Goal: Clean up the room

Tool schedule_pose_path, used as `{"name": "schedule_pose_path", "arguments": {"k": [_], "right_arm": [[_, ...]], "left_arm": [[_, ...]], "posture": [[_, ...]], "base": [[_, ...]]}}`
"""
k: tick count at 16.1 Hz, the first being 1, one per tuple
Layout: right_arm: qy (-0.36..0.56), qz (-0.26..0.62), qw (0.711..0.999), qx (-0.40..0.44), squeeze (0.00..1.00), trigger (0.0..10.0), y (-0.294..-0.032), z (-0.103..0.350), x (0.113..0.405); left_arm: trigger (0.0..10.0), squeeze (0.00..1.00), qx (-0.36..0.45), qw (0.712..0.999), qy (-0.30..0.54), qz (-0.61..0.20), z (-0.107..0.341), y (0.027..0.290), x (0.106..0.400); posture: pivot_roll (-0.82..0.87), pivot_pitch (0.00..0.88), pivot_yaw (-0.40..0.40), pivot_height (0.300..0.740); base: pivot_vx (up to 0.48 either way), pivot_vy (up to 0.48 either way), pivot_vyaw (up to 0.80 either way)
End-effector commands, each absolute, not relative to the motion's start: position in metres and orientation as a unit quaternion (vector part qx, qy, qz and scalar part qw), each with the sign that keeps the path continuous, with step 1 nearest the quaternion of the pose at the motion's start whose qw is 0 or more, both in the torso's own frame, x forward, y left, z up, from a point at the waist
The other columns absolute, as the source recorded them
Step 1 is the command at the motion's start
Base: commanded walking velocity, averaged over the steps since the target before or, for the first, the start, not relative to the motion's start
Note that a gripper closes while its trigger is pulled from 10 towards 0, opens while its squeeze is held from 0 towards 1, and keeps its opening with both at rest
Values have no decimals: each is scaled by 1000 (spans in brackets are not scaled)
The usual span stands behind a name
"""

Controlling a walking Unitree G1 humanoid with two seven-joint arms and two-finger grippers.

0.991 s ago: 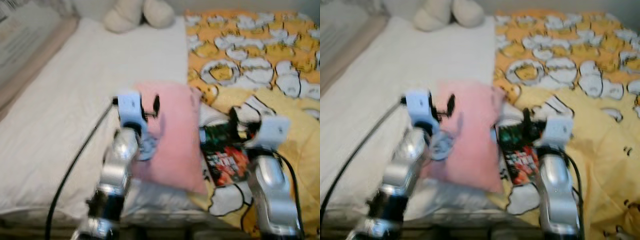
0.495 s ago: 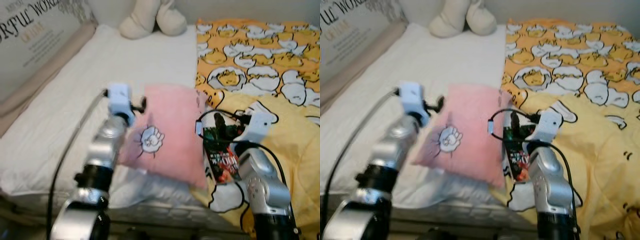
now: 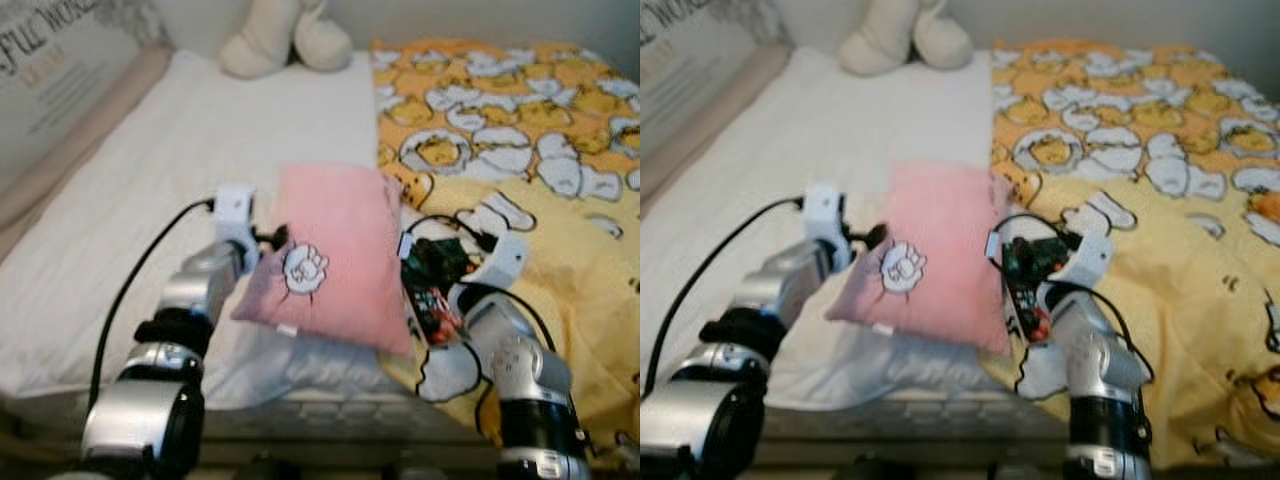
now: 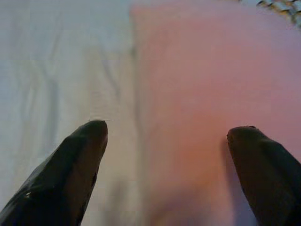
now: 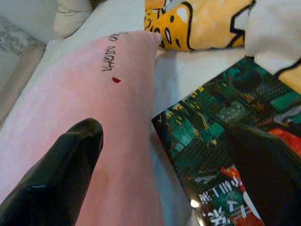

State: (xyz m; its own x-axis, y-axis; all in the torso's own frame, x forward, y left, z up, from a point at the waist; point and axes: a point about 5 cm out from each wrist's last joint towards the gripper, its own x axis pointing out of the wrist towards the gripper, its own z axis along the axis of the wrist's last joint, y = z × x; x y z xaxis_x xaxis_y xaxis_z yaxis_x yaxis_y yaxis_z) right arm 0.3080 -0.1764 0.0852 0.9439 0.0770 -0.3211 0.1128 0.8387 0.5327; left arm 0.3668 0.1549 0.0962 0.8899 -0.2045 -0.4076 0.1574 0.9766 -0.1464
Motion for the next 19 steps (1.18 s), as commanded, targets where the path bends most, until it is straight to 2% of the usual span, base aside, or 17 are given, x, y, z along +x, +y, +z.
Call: {"name": "schedule_pose_path", "arguments": {"k": [1, 6, 11, 15, 16, 17, 19], "right_arm": [[171, -1, 937, 303, 0, 10000, -175, 86, 313], [204, 20, 921, 330, 0, 10000, -173, 68, 319], [238, 52, 921, 305, 0, 10000, -151, 55, 331], [243, 75, 920, 299, 0, 10000, -135, 57, 343], [248, 75, 918, 301, 0, 4353, -133, 54, 343], [257, 76, 912, 311, 0, 0, -130, 50, 341], [267, 76, 897, 345, 0, 0, -127, 44, 339]], "left_arm": [[10000, 0, -65, 973, 200, -95, 109, 157, 374], [10000, 0, -135, 956, 229, -123, 98, 150, 373], [10000, 0, -133, 937, 279, -162, 78, 117, 364], [10000, 0, -127, 931, 286, -187, 77, 98, 362], [0, 0, -117, 931, 290, -186, 74, 97, 361], [0, 0, -95, 933, 296, -181, 69, 98, 358], [0, 0, -88, 933, 301, -174, 64, 100, 355]], "posture": [[-259, 31, 61, 714], [-249, 36, 55, 714], [-249, 44, 49, 714], [-257, 46, 51, 714], [-257, 46, 51, 714], [-257, 51, 51, 714], [-255, 58, 54, 714]], "base": [[0, 0, 0], [0, 0, 0], [0, 0, 0], [0, 0, 0], [0, 0, 0], [0, 0, 0], [0, 0, 0]]}}
